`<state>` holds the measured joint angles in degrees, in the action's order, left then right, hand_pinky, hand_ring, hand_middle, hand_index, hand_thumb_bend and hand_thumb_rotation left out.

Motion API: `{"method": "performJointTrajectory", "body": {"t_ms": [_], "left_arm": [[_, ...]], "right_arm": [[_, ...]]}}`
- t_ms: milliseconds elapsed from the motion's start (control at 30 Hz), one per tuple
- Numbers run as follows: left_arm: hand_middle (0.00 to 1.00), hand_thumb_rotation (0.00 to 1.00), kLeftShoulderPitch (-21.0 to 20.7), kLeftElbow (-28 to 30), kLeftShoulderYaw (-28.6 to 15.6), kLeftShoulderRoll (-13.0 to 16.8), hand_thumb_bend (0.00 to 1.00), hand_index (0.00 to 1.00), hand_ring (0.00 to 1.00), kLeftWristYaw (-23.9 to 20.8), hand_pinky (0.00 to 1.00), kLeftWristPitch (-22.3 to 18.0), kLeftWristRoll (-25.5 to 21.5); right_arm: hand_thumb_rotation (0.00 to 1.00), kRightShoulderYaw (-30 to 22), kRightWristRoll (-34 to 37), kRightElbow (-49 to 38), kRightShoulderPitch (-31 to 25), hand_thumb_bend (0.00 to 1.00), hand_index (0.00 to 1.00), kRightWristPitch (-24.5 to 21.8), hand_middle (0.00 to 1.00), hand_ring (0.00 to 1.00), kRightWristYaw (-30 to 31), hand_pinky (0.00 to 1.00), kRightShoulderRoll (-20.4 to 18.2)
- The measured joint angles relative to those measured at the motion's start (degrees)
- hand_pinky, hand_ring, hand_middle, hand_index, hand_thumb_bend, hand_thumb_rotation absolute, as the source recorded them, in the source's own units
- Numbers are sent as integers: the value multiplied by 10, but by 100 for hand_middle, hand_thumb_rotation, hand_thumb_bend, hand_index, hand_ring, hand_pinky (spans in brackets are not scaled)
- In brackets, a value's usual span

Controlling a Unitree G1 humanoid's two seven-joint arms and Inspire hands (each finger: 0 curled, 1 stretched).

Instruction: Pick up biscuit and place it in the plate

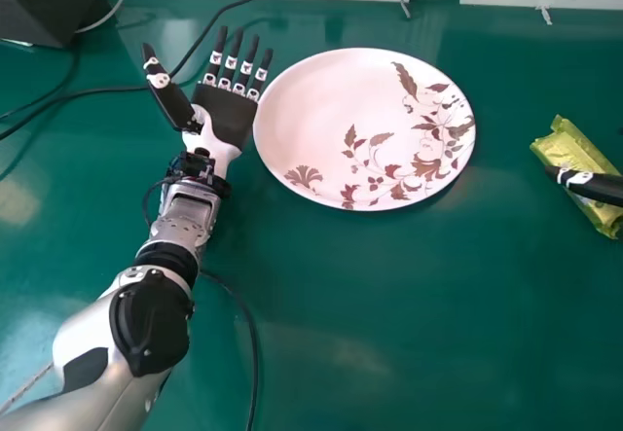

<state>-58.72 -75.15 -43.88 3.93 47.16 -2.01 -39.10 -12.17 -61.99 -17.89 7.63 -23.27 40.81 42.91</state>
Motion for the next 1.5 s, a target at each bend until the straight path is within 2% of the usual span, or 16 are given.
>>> {"method": "performJointTrajectory", "body": {"t_ms": [367, 667, 867, 1233, 1500], "left_arm": [[100, 71, 0, -1, -4, 2, 100, 100, 97, 8, 100, 15, -5], [100, 74, 0, -1, -13, 5, 100, 100, 96, 13, 100, 31, -15], [100, 74, 0, -2, -16, 6, 100, 100, 96, 17, 100, 39, -18], [100, 70, 0, -3, -19, 9, 100, 100, 97, 21, 100, 51, -21], [100, 67, 0, -3, -21, 10, 100, 100, 97, 23, 100, 52, -21]], "right_arm": [[42, 16, 18, 22, -1, 100, 100, -3, 100, 97, -8, 81, 6], [41, 41, 34, 53, 2, 100, 100, -4, 100, 98, -11, 84, 26], [41, 49, 47, 67, 3, 100, 100, -5, 100, 96, -23, 82, 34], [27, 51, 100, 90, 6, 96, 100, -5, 100, 94, -32, 80, 52], [26, 54, 141, 116, 23, 96, 100, -4, 100, 93, -31, 79, 76]]}}
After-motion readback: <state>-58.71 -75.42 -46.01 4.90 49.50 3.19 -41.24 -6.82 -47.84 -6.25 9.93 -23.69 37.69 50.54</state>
